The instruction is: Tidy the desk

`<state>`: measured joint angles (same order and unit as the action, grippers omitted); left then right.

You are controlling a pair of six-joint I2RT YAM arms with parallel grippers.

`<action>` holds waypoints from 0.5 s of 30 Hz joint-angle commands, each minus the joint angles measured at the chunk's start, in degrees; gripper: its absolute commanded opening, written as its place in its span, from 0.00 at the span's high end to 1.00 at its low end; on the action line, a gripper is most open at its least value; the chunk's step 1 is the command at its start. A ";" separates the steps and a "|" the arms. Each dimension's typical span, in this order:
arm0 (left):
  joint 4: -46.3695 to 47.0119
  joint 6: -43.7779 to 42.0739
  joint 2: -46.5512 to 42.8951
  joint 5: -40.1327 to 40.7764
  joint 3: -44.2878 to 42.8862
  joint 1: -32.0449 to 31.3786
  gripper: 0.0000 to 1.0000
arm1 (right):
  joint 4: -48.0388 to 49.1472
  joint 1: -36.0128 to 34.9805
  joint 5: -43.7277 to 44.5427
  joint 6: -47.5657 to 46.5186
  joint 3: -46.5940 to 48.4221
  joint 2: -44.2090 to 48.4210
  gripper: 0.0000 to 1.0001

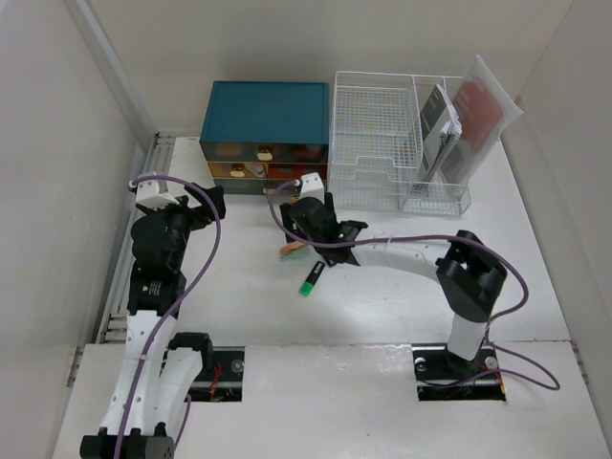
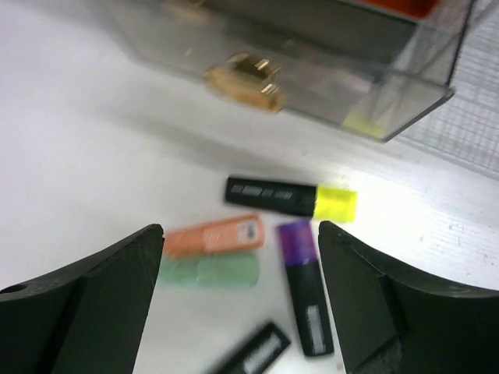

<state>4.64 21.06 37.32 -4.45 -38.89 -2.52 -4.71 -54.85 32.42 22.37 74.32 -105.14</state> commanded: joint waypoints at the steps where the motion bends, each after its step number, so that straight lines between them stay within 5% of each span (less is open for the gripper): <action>1: 1.60 -0.67 -0.85 0.05 -1.10 -0.20 0.00 | 3.29 -2.36 -7.33 -8.02 -3.56 7.74 0.14; 4: 1.60 -0.67 -1.37 -0.47 -1.10 -0.20 0.00 | 7.69 -2.37 -21.99 -25.08 -9.36 13.97 0.17; 8: 2.12 -1.20 -1.90 -1.00 -1.10 -0.20 0.00 | 7.01 -2.37 -58.68 -49.47 -15.26 18.65 0.25; 11: 2.12 -1.72 -2.43 -1.70 -1.10 -0.20 0.00 | -4.40 -2.37 -66.86 -69.86 -14.30 18.05 0.29; 15: 2.65 -1.72 -2.43 -4.68 -1.10 -0.20 0.00 | -20.75 -2.37 -68.20 -88.00 -8.16 12.08 0.49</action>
<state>4.67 20.36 35.70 -6.20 -38.89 -2.52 -12.49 -57.19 -26.37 -42.92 61.23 -88.88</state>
